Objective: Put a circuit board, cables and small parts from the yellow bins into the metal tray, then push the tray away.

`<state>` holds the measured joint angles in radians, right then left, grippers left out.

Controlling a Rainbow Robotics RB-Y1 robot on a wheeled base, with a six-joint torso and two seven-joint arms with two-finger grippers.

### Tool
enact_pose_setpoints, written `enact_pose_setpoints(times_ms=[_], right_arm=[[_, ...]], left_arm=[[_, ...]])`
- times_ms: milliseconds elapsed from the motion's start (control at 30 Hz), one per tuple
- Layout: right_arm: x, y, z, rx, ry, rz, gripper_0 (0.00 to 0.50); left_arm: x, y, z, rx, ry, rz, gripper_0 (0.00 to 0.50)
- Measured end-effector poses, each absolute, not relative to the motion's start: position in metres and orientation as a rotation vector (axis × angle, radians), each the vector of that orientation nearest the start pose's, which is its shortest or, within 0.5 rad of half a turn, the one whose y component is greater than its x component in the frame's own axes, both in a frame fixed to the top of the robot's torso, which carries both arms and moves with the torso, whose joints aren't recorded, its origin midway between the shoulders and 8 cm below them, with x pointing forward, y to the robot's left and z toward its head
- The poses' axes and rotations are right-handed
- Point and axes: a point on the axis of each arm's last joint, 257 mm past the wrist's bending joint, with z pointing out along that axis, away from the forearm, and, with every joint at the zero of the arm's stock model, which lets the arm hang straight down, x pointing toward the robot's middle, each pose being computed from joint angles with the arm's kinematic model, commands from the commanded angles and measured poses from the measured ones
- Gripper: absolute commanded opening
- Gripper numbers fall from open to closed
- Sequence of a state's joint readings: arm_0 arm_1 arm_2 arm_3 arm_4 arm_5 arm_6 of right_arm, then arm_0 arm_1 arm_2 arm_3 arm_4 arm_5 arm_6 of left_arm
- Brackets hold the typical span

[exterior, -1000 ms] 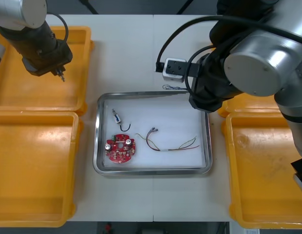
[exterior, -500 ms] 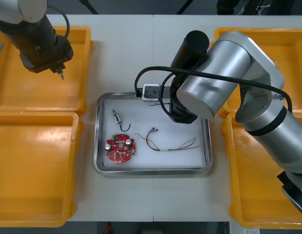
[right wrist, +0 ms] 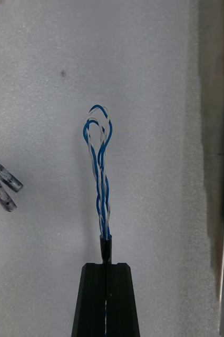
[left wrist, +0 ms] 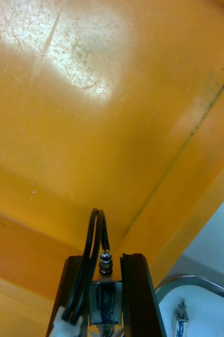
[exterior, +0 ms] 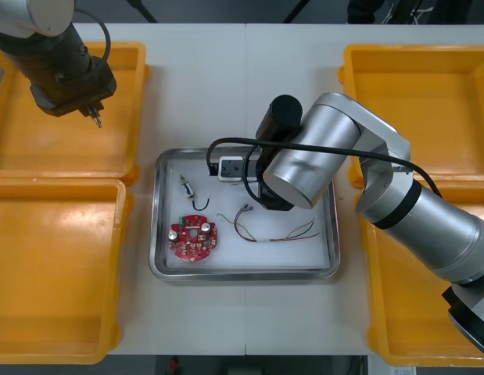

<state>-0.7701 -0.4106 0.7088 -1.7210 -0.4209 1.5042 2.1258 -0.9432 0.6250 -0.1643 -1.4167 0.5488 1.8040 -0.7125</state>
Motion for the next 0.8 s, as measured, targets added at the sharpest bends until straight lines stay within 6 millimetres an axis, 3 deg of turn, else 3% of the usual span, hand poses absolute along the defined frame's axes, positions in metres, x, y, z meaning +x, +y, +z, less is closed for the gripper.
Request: enact_pose_setpoints(times_ms=[100, 133, 167, 233, 633, 800], right_arm=[[0.492, -0.044, -0.241, -1.838, 1.847, -0.446, 0.11], [0.491, -0.041, -0.242, -1.842, 1.837, -0.444, 0.214], [0.491, -0.038, -0.243, -1.844, 1.823, -0.441, 0.364], [0.493, -0.033, -0.243, -1.844, 1.797, -0.443, 0.5], [0.492, -0.041, -0.241, -1.846, 1.826, -0.461, 0.5], [0.484, -0.045, -0.216, -1.821, 1.848, -0.443, 0.5]], left_arm=[[0.558, 0.286, -0.111, -0.723, 2.559, -0.041, 0.0], [0.558, 0.286, -0.111, -0.723, 2.558, -0.04, 0.0], [0.558, 0.287, -0.111, -0.724, 2.558, -0.04, 0.0], [0.558, 0.288, -0.111, -0.725, 2.557, -0.038, 0.0], [0.558, 0.291, -0.109, -0.729, 2.555, -0.035, 0.0], [0.558, 0.29, -0.108, -0.723, 2.555, -0.041, 0.0]])
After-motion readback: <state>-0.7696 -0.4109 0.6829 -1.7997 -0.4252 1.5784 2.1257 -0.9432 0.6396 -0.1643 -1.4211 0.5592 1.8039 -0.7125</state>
